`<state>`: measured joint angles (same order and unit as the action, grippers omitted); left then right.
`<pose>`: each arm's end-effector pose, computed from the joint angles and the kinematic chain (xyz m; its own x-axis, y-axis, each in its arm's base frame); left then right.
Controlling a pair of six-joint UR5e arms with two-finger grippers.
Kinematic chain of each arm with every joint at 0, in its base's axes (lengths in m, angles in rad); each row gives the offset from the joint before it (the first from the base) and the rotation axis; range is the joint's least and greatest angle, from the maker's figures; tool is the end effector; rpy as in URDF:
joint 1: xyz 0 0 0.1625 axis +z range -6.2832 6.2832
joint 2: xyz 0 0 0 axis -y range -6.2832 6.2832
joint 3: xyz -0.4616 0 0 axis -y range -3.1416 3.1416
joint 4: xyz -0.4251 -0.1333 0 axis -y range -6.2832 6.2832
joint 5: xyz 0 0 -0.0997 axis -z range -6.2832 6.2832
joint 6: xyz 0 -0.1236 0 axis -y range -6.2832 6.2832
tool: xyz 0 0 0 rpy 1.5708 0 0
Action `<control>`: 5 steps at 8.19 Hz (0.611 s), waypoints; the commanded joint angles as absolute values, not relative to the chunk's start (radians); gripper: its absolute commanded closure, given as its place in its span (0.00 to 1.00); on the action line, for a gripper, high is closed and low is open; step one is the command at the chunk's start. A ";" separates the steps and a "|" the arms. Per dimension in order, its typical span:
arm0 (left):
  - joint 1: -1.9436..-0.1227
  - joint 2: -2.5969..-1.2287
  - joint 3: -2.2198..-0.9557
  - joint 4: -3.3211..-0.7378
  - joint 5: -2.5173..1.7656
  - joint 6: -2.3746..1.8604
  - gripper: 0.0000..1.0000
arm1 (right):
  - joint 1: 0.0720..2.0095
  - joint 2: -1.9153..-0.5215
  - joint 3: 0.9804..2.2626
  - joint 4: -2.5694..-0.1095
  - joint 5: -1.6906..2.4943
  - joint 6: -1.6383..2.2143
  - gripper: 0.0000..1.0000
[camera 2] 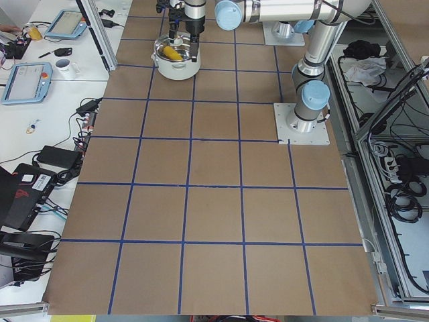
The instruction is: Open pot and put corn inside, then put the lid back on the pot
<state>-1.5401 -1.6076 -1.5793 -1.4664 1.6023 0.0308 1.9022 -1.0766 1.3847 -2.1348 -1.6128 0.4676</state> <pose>-0.1125 -0.5522 0.4871 -0.9994 -0.0018 -0.0332 0.0001 0.9983 -0.0581 0.3657 -0.6692 0.3457 -0.9883 0.1311 -0.0778 0.1464 0.9586 -0.2443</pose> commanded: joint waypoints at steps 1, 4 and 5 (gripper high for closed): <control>-1.540 -1.608 -1.580 -1.465 1.600 0.031 0.00 | 1.902 -1.074 1.391 -2.137 -1.614 0.471 0.60; -1.540 -1.608 -1.580 -1.468 1.601 0.029 0.00 | 1.899 -1.089 1.388 -2.134 -1.609 0.494 0.00; -1.540 -1.609 -1.580 -1.468 1.603 0.029 0.00 | 1.896 -1.123 1.388 -2.125 -1.612 0.488 0.00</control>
